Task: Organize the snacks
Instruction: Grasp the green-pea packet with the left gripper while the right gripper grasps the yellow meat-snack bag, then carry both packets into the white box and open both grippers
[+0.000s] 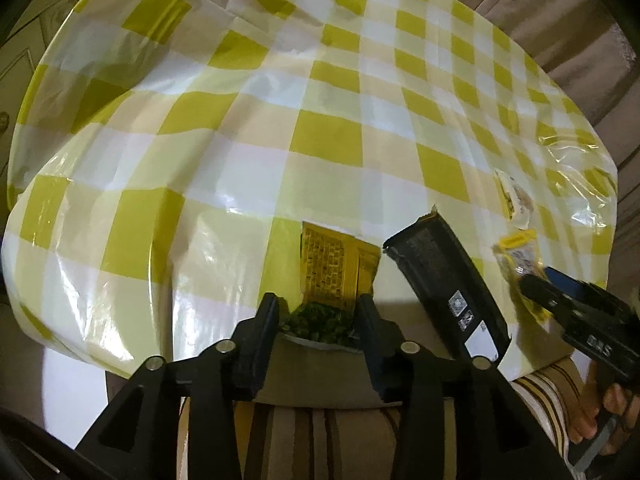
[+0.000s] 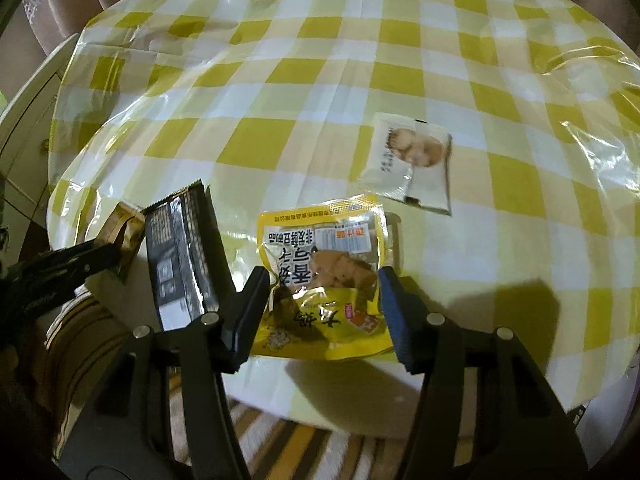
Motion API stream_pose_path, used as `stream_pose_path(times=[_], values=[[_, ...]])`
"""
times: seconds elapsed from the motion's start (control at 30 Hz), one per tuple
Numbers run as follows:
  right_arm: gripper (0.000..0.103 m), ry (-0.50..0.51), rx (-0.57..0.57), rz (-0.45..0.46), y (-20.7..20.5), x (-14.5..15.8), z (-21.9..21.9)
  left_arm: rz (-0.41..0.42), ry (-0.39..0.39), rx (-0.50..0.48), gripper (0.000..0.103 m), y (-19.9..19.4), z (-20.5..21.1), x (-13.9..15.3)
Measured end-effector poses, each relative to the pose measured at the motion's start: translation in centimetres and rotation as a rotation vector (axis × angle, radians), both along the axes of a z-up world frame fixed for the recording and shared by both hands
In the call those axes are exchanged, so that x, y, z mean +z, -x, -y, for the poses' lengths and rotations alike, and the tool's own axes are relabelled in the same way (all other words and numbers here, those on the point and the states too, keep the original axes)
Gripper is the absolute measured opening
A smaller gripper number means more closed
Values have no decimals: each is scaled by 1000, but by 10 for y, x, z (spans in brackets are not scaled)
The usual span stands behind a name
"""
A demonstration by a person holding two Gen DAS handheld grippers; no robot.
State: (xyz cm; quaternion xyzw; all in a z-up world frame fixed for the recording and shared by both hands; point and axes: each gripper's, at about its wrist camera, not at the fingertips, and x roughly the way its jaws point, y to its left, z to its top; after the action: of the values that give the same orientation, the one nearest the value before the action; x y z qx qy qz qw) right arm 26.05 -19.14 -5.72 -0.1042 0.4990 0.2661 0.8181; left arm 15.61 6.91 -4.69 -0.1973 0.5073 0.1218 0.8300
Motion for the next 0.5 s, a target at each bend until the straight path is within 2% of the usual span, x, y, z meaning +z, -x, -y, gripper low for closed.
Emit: stream_pose_path(times=[0.13, 0.2, 0.33, 0.5], values=[[59, -15, -3, 15, 11, 9, 17, -32, -47, -33, 53, -6, 10, 0], [59, -22, -8, 19, 16, 12, 24, -47, -77, -49, 54, -9, 14, -1], [59, -39, -20, 24, 24, 19, 40, -82, -153, -68, 47, -14, 24, -2], [59, -64, -45, 27, 33, 27, 64, -61, -125, -37, 41, -5, 18, 2]])
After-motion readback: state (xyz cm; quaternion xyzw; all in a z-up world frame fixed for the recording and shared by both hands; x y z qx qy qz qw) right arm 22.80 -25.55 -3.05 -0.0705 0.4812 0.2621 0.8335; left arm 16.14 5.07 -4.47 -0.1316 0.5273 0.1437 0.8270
